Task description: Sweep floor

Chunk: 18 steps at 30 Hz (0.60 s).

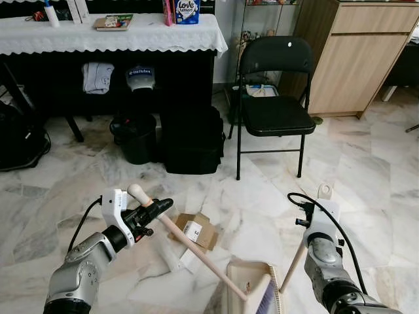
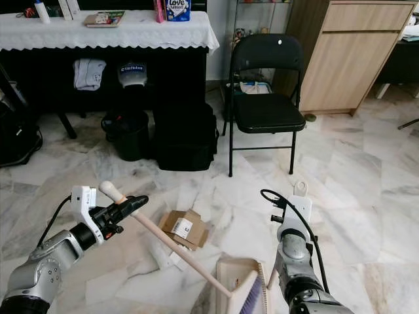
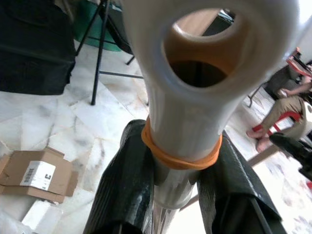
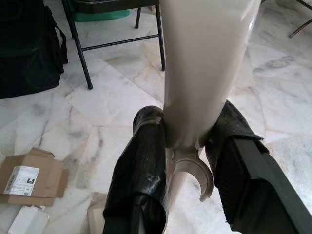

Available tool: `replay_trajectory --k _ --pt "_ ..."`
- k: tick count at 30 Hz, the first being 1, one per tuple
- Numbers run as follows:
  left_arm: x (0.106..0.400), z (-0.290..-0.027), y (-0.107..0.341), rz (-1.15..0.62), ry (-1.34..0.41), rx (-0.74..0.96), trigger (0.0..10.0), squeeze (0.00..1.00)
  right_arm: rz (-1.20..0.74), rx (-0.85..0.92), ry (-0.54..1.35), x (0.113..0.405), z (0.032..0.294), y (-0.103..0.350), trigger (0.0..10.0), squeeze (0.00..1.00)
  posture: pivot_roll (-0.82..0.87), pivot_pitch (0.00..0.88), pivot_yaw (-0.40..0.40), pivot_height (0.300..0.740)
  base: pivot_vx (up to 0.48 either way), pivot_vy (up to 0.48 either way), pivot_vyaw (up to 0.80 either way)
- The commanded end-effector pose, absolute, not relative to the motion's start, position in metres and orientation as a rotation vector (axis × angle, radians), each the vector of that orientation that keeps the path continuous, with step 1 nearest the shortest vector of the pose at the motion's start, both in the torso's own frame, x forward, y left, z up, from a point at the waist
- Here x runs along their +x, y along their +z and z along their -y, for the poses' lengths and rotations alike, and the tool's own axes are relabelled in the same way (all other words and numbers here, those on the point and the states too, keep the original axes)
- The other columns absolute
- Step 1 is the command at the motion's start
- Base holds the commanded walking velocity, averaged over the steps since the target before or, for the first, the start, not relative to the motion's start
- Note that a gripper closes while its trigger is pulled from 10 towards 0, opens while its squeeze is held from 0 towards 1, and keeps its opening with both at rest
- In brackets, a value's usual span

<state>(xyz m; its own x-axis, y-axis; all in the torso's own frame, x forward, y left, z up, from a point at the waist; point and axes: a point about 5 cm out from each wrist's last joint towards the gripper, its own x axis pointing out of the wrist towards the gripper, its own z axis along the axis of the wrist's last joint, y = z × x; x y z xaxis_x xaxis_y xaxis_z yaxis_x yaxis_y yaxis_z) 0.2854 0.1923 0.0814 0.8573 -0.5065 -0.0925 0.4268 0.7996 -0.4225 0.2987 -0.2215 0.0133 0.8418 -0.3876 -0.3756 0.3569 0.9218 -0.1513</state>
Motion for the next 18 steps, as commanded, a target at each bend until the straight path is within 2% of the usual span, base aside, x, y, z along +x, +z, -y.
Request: replay_trajectory --k 1,5,10,18 --pt "0.302 -0.219 0.100 -0.058 -0.269 -0.309 10.0 0.00 -0.415 -0.088 -0.395 0.297 0.225 0.013 10.0 0.00 0.08 0.000 -0.036 0.740 0.000 0.000 0.00" --pt "0.303 -0.236 0.110 0.006 -0.130 -0.207 10.0 0.00 -0.382 -0.084 -0.372 0.300 0.222 0.016 10.0 0.00 0.08 0.000 -0.037 0.740 0.000 0.000 0.00" --pt "0.302 -0.258 0.120 0.088 0.025 -0.187 10.0 0.00 -0.337 -0.085 -0.341 0.304 0.217 0.021 10.0 0.00 0.07 0.000 -0.036 0.740 0.000 0.000 0.00" --pt "0.304 -0.266 0.128 0.174 0.093 -0.182 10.0 0.00 -0.301 -0.076 -0.313 0.307 0.214 0.025 10.0 0.00 0.06 0.000 -0.038 0.740 0.000 0.000 0.00"
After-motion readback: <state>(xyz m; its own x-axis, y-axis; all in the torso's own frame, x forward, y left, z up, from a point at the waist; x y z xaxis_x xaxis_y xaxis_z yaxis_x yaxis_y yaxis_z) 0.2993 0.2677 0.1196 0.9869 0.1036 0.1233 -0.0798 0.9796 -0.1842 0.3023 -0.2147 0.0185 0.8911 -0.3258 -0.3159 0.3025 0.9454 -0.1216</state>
